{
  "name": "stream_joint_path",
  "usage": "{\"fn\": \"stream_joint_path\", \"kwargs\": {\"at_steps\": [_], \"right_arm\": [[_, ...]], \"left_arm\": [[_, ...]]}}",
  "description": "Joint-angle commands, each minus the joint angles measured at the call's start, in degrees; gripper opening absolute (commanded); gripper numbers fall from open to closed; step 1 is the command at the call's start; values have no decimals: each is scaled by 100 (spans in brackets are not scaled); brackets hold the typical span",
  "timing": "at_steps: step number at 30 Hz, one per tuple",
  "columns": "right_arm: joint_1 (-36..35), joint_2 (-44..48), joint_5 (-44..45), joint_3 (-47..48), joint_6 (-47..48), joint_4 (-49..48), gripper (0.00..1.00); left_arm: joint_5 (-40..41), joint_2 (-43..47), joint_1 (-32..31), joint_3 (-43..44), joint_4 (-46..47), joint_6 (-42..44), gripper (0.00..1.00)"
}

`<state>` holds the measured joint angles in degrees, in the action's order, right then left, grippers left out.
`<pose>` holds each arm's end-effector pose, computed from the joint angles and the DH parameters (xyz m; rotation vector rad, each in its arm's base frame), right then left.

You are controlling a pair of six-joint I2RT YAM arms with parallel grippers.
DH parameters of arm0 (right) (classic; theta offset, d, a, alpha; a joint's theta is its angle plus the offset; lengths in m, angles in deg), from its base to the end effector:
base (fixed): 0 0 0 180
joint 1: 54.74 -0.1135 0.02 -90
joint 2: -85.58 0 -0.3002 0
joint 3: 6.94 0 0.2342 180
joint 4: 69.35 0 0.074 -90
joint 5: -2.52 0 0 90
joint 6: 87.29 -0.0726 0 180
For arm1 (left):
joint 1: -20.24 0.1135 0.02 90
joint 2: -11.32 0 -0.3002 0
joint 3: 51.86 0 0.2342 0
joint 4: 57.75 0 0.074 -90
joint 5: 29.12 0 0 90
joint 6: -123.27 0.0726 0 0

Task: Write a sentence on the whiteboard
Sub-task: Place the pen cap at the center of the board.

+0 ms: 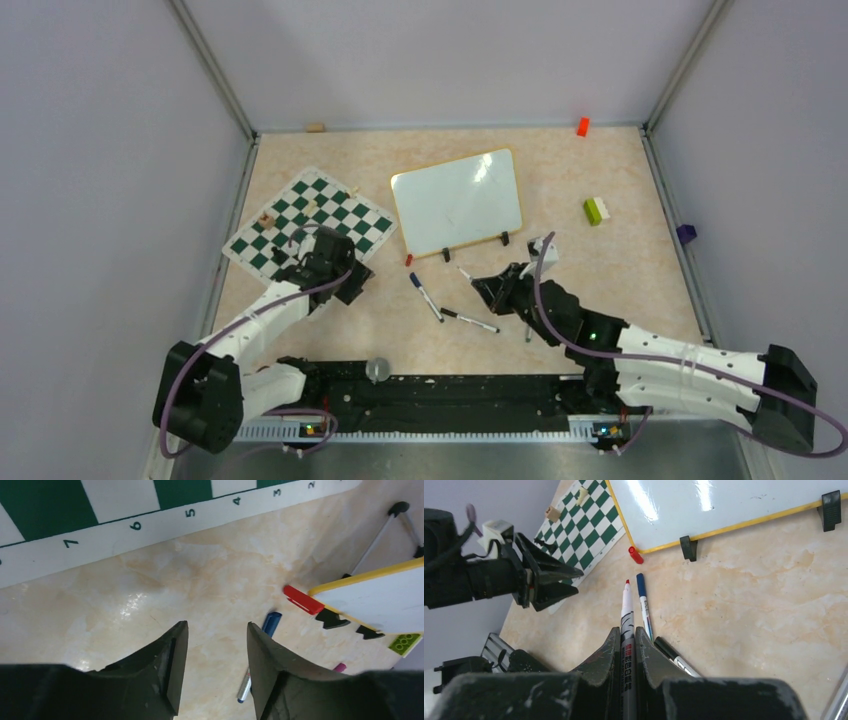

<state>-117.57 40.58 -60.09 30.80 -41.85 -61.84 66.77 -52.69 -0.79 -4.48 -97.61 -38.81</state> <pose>0.1091 0.1395 0.2609 0.0495 1.8913 0.8863 0.1834 -0.0625 0.1944 -1.1682 2.3520 -0.4811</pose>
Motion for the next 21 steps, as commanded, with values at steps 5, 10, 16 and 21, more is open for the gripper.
{"fn": "stream_joint_path", "kwargs": {"at_steps": [5, 10, 16, 21], "right_arm": [[605, -306, -1502, 418, -128, 137, 0], [1099, -563, -2239, 690, -156, 518, 0], [1594, -1118, -3564, 1295, 154, 1061, 0], [1836, -1661, -4310, 2075, 600, 1793, 0]], "left_arm": [[-661, 242, 26, 563, 412, 2042, 84], [-1604, 874, 24, 495, 923, 3235, 91], [-3000, 1696, -107, 55, 2246, 4448, 97], [-3428, 2200, -419, -471, 3769, 5237, 91]]}}
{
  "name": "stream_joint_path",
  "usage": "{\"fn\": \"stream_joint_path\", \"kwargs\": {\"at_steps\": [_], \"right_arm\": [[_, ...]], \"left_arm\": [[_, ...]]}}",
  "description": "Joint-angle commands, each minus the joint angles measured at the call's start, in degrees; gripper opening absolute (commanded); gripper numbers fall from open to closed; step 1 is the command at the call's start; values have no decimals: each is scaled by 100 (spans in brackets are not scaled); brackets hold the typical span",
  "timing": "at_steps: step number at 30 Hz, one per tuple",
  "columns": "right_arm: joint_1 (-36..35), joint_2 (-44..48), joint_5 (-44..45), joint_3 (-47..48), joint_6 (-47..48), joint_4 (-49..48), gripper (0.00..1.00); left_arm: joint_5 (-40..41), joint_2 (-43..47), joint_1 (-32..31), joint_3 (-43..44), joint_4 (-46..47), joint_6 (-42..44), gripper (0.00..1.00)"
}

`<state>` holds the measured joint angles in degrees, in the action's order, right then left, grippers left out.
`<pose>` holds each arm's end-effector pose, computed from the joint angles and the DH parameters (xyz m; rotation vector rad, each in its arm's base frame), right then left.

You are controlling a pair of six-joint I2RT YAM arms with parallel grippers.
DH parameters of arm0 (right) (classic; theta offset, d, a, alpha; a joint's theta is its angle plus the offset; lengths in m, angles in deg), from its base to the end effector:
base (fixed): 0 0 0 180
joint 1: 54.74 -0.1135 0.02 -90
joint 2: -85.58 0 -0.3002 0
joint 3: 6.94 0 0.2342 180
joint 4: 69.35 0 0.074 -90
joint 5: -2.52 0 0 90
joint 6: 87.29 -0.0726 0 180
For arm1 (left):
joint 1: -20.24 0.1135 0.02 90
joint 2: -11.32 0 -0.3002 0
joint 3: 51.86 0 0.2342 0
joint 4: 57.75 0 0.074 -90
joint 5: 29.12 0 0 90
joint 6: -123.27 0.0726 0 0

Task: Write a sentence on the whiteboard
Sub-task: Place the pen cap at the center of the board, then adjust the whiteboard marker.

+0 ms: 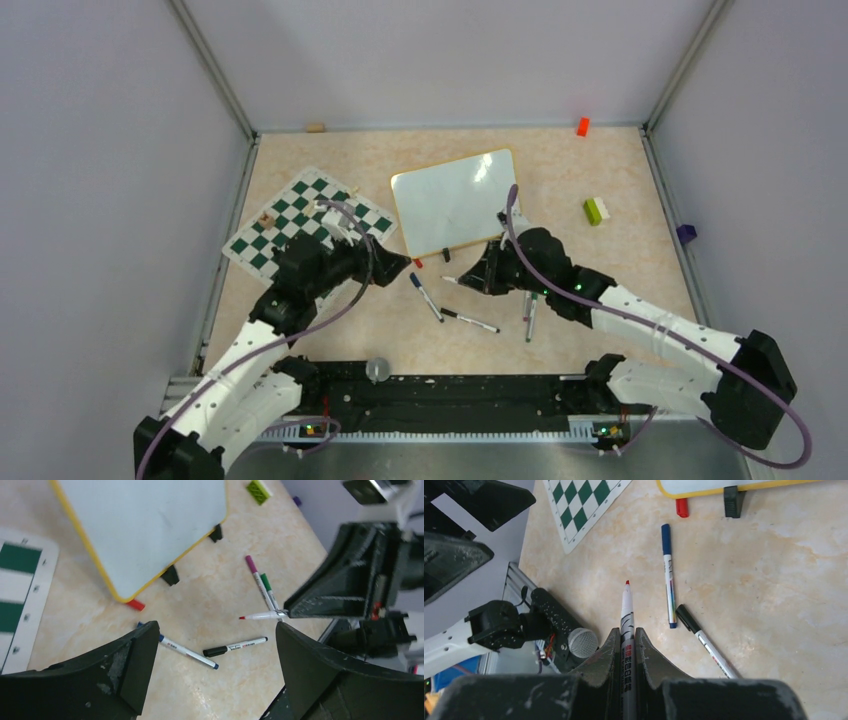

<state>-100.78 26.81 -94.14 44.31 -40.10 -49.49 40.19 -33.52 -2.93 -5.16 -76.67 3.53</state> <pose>0.1510 0.1687 0.2724 -0.1414 2.2215 1.0396 0.1525 -0.0932 0.2911 0.1508 1.9599 -0.9598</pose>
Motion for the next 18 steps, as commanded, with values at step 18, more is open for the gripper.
{"fn": "stream_joint_path", "kwargs": {"at_steps": [18], "right_arm": [[218, -700, -1897, 1472, 546, 790, 0]], "left_arm": [[-1607, -327, -1704, 322, 764, 4746, 69]]}}
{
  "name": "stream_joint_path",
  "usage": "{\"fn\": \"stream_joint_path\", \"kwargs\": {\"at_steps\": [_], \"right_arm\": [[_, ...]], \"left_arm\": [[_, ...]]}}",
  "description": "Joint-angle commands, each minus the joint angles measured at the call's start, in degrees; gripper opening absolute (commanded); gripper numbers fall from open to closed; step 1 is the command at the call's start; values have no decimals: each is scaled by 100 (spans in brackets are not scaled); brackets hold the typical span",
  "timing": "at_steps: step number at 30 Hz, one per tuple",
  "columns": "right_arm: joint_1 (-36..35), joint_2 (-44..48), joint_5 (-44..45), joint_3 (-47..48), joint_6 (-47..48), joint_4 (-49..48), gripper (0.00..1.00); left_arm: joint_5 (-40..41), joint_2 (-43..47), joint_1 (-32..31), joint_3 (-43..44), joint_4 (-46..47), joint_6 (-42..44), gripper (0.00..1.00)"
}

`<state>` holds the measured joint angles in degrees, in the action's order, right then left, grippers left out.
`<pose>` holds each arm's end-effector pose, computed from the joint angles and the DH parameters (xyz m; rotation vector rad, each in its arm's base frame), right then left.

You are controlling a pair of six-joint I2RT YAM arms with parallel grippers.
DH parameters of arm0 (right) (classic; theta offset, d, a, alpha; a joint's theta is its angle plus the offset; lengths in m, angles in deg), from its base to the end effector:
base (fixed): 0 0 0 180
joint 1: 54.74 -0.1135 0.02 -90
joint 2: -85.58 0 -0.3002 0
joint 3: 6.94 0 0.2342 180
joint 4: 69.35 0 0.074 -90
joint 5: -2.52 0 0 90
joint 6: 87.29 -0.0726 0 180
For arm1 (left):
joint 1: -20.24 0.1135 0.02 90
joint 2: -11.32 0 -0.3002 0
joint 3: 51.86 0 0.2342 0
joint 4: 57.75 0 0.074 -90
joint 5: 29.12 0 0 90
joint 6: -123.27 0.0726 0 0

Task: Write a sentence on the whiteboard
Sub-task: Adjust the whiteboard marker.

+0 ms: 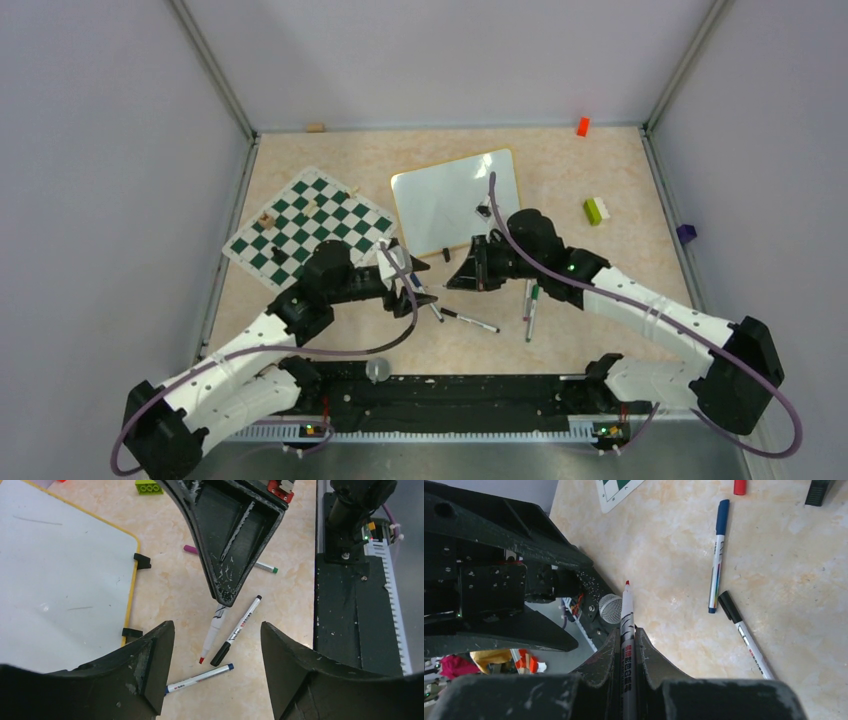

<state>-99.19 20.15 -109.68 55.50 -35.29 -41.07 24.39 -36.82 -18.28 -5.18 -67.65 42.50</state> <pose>0.1591 0.1945 0.3010 -0.3874 2.3087 1.2062 0.1167 -0.1481 0.3050 1.1474 1.4177 -0.9262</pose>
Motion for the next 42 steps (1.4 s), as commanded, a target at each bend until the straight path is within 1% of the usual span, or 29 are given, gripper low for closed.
{"fn": "stream_joint_path", "kwargs": {"at_steps": [1, 7, 11, 13, 23, 30, 31, 32, 33, 35, 38, 42], "right_arm": [[57, -35, -373, 359, 65, -51, 0], [58, -49, -460, 390, 66, -63, 0], [58, -36, -464, 395, 43, -127, 0], [54, -31, -421, 391, 27, -153, 0], [59, -39, -520, 376, 10, -195, 0], [56, -77, -622, 355, -81, -301, 0], [52, -78, -634, 351, -92, -315, 0], [56, -80, -644, 348, -108, -336, 0], [58, -89, -645, 347, -108, -340, 0], [59, -121, -652, 345, -123, -343, 0], [55, -170, -678, 327, -131, -350, 21], [59, -224, -758, 286, -187, -405, 33]], "left_arm": [[-14, -27, -212, 374, -214, 923, 68], [90, -334, -525, 575, -469, 1243, 61], [288, -577, -667, 708, -777, 1359, 60], [365, -686, -714, 779, -899, 1409, 58], [723, -772, -785, 811, -967, 1483, 43], [734, -814, -800, 848, -1025, 1557, 24], [719, -831, -810, 869, -1060, 1575, 20], [692, -856, -818, 910, -1118, 1616, 9], [692, -866, -838, 956, -1204, 1660, 2], [769, -870, -864, 1018, -1305, 1707, 0], [847, -826, -901, 993, -1318, 1764, 0], [889, -831, -903, 974, -1320, 1776, 0]]}}
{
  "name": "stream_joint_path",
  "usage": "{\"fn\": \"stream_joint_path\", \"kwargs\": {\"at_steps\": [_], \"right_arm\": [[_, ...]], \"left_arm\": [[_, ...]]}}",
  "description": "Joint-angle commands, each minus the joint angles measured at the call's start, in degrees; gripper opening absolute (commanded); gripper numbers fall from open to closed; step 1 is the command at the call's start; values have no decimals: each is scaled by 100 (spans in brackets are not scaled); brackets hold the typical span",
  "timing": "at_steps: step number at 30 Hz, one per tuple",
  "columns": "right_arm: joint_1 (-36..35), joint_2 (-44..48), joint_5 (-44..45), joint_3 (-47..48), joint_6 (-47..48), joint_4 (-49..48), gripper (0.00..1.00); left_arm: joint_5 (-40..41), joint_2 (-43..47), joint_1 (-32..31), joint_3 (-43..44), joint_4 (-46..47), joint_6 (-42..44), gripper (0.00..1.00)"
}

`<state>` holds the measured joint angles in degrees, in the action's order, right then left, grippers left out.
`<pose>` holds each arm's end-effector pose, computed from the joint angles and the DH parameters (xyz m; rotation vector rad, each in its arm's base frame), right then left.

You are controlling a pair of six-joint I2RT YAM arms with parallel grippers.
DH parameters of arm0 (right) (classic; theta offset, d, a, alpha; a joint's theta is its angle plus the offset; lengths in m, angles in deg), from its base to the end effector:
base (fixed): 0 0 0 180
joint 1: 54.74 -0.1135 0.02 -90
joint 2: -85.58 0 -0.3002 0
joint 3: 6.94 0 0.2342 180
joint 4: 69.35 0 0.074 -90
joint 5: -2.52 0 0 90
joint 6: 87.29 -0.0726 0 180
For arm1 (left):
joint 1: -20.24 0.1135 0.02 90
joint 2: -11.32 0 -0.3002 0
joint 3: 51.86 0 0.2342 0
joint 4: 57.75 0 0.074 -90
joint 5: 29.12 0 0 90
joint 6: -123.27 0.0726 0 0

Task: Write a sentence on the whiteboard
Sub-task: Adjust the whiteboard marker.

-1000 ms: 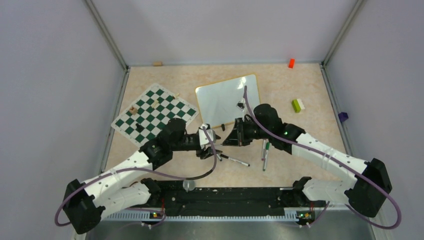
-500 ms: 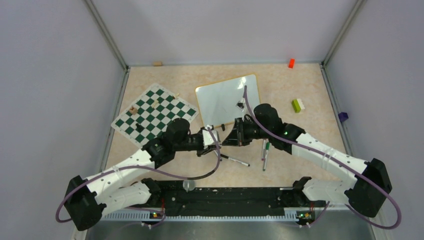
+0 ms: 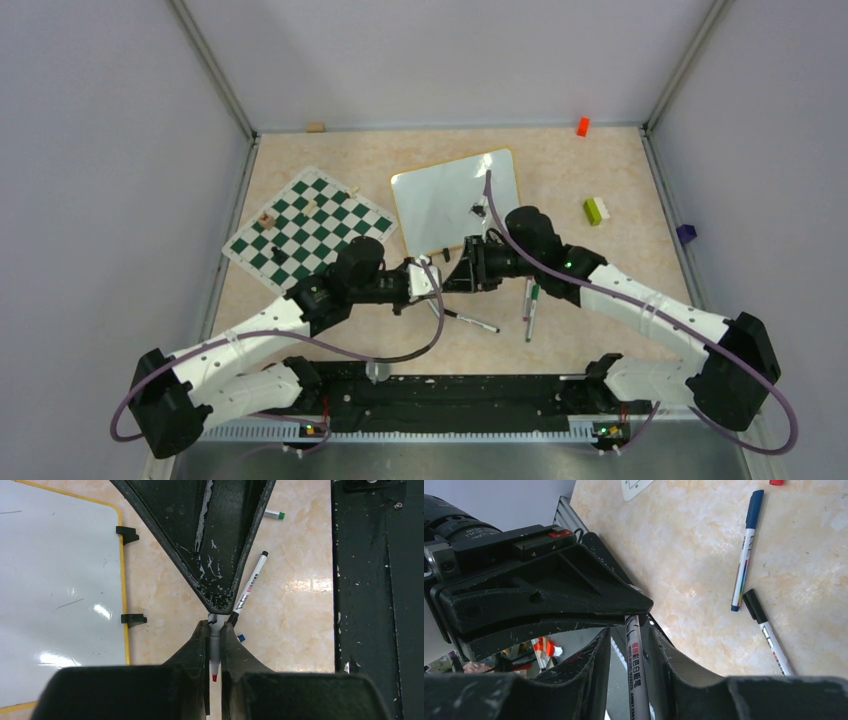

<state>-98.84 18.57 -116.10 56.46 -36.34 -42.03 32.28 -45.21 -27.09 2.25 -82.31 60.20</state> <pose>0.1587 0.2022 0.3043 -0.4406 2.3212 1.3254 0.1176 -0.1788 0.2915 1.4801 1.4287 -0.7305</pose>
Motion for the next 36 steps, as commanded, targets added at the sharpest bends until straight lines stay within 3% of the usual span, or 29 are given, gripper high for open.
{"fn": "stream_joint_path", "kwargs": {"at_steps": [1, 16, 23, 32, 36], "right_arm": [[24, -73, -143, 182, -95, -317, 35], [16, -191, -403, 110, -124, -361, 29], [19, -178, -389, 97, -106, -368, 0], [24, -5, 715, 112, 29, 459, 0], [51, 358, 1619, -36, -8, 888, 0]], "left_arm": [[97, 4, -22, 231, 146, 2, 0], [16, -3, -33, 232, 152, 57, 0], [16, 6, -35, 217, 179, -2, 0], [938, 329, -37, -145, 899, -1068, 36], [1997, 359, -35, -86, 777, -2000, 42]]}}
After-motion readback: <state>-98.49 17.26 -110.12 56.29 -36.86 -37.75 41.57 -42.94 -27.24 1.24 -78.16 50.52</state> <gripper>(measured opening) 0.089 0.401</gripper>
